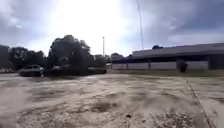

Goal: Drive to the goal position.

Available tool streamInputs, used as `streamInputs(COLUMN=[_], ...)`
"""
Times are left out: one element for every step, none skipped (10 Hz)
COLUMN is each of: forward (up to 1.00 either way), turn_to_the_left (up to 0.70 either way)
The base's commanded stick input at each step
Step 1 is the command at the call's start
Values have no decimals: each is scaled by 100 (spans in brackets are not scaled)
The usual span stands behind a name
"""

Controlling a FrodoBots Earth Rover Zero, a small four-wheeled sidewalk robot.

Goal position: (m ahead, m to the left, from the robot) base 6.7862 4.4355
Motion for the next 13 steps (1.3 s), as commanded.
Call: streamInputs(forward=[70,70,70,70,70,70,70,70,70,70,70,70,70], turn_to_the_left=[0,0,0,0,0,0,27,35,35,35,35,35,35])
